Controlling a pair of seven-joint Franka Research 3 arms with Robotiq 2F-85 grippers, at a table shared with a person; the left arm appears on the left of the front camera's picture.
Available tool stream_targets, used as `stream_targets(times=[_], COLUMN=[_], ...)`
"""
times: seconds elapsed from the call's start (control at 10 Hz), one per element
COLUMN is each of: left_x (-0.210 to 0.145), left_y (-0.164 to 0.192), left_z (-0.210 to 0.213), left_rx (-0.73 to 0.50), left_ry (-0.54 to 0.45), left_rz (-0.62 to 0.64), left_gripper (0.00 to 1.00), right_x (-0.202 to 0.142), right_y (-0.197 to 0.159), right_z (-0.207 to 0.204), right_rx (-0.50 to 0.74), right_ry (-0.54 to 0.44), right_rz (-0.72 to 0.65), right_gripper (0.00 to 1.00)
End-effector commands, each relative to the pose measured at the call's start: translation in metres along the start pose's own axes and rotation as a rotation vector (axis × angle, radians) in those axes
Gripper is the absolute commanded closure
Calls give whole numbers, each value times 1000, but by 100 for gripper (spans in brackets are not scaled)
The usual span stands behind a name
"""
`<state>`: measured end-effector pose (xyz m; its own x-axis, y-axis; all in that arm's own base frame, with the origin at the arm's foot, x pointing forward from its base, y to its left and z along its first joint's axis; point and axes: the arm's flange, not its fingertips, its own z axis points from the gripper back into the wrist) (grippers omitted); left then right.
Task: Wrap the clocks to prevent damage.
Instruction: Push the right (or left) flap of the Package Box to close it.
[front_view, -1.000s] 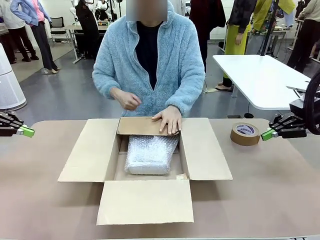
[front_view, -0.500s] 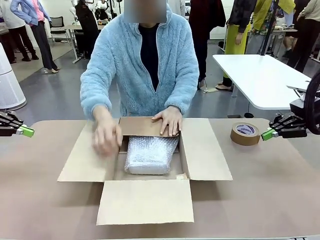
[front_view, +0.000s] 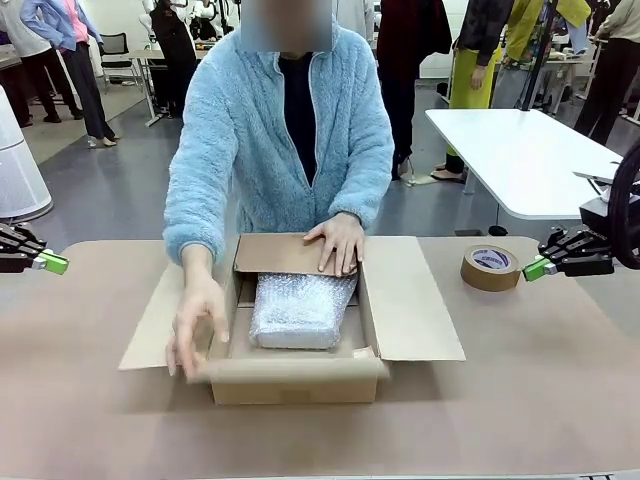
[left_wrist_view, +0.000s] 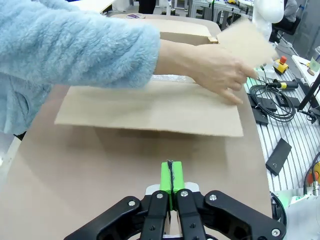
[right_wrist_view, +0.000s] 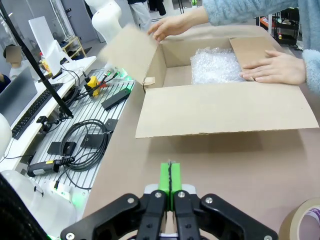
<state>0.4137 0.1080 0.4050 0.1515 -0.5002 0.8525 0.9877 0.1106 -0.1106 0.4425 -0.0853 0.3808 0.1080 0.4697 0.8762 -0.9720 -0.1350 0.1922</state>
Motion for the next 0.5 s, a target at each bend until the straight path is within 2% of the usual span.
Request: stream_targets(times=[0.0,0.4], left_x=[0,0], left_y=[0,0], left_z=[0,0], left_rx=[0,0], left_ry=[-4,-4], left_rz=[2,2], left_gripper=[100,100], right_x=[0,0], right_y=[0,0], right_z=[0,0], right_rx=[-2,-2], right_ry=[0,0], right_rz=[1,1], right_gripper=[99,99])
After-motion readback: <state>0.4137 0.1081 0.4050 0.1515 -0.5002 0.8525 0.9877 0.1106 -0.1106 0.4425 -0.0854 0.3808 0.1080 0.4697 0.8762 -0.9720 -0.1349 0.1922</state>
